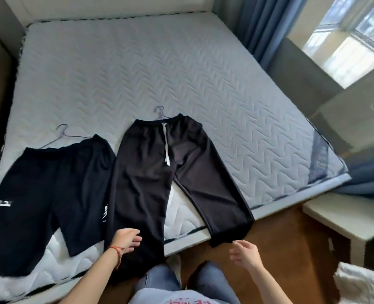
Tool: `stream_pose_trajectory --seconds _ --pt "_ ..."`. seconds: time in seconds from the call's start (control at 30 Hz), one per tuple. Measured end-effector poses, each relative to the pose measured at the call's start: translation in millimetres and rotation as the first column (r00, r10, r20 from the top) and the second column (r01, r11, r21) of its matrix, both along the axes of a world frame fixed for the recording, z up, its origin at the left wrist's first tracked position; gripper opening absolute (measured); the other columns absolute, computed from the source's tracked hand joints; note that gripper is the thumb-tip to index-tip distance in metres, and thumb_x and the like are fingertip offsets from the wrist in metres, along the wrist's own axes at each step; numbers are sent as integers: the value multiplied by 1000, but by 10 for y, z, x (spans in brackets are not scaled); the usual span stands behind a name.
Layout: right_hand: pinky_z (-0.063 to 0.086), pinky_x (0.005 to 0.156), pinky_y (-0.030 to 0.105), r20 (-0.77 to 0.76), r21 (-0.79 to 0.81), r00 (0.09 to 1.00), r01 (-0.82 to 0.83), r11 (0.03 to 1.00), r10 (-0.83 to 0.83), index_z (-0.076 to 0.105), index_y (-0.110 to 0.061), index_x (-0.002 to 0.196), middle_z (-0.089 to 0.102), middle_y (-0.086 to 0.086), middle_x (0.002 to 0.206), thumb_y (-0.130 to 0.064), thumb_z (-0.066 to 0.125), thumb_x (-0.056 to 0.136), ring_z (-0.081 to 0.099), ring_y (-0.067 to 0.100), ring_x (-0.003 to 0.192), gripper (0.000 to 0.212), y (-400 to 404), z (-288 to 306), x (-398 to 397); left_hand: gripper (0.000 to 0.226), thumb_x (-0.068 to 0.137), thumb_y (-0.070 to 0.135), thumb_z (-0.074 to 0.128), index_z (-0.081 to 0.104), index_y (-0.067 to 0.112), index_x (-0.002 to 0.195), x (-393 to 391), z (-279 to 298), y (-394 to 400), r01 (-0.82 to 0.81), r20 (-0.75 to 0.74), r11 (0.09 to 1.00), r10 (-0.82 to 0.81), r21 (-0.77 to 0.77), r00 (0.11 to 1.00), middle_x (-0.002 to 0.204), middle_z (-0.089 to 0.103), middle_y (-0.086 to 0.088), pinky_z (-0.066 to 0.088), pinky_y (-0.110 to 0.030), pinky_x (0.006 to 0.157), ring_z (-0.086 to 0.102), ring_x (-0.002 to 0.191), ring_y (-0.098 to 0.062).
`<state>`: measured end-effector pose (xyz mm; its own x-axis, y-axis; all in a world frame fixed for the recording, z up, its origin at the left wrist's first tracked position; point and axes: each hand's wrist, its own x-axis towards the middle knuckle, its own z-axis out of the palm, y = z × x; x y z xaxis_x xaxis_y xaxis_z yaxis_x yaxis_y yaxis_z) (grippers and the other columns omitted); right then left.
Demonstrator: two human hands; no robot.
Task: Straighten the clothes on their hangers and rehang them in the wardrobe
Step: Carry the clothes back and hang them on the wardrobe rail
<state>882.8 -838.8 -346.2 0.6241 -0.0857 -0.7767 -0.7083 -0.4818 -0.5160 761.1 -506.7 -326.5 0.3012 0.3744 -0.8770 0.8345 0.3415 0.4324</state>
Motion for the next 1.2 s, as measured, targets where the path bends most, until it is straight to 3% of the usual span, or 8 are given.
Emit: stream_pose_trajectory --seconds 0.23,0.37,0.6,0.7,0.8,0.97,1.07,1.2 --pt "42 51 24 11 45 979 -206 977 206 62 -13 84 65 10 69 -11 51 92 60 20 57 14 662 -16 1046 15 91 15 50 62 7 95 534 -87 262 -42 22 990 40 135 999 73 64 -5 39 -24 58 58 67 -18" --pt "46 57 25 64 91 944 -327 941 323 63 -12 85 65 9 71 -12 52 92 60 21 62 13 1242 -149 1775 23 66 38 57 68 20 76 862 -249 400 -24 0 961 25 275 1000 81 71 -9 48 -35 77 66 88 -31" --pt "47 69 24 241 69 833 -527 847 498 64 -15 90 66 0 73 -11 50 91 63 18 72 15 2331 -772 2943 33 85 12 59 60 6 118 1876 -1017 851 155 -33 787 -169 597 985 124 59 -13 39 -35 98 52 116 -28" --pt "45 72 22 360 -25 732 -613 790 579 66 -15 101 67 0 85 -15 50 91 63 17 84 18 2839 -1067 3350 44 87 30 53 54 13 128 2206 -1483 1126 362 -178 579 -351 730 919 141 48 -7 38 -45 101 40 133 -27" --pt "44 84 29 502 -207 502 -721 662 704 63 -14 112 65 2 106 -22 48 93 59 18 100 25 3386 -1353 3702 60 82 48 33 53 17 129 2344 -1985 1303 570 -367 371 -490 733 791 141 48 -7 41 -53 98 43 132 -28" --pt "33 101 39 597 -529 97 -699 482 796 56 -12 122 54 9 129 -24 46 93 44 28 124 33 4212 -1789 4244 65 92 57 0 18 25 146 2141 -2679 1317 670 -489 272 -506 691 710 153 25 -1 24 -47 111 14 143 -18" --pt "16 113 41 469 -689 50 -604 401 882 39 -13 137 33 11 148 -32 42 94 20 28 141 47 4510 -2005 4571 61 93 56 3 3 28 148 2101 -2811 1292 631 -472 223 -494 743 730 155 14 2 4 -43 114 -8 146 -13" --pt "13 114 45 296 -755 95 -586 294 951 35 -8 137 34 17 144 -41 34 95 24 33 137 53 4658 -2229 4870 60 93 55 6 6 29 147 2100 -2853 1296 601 -447 220 -487 768 750 155 18 0 1 -43 115 12 144 -20"
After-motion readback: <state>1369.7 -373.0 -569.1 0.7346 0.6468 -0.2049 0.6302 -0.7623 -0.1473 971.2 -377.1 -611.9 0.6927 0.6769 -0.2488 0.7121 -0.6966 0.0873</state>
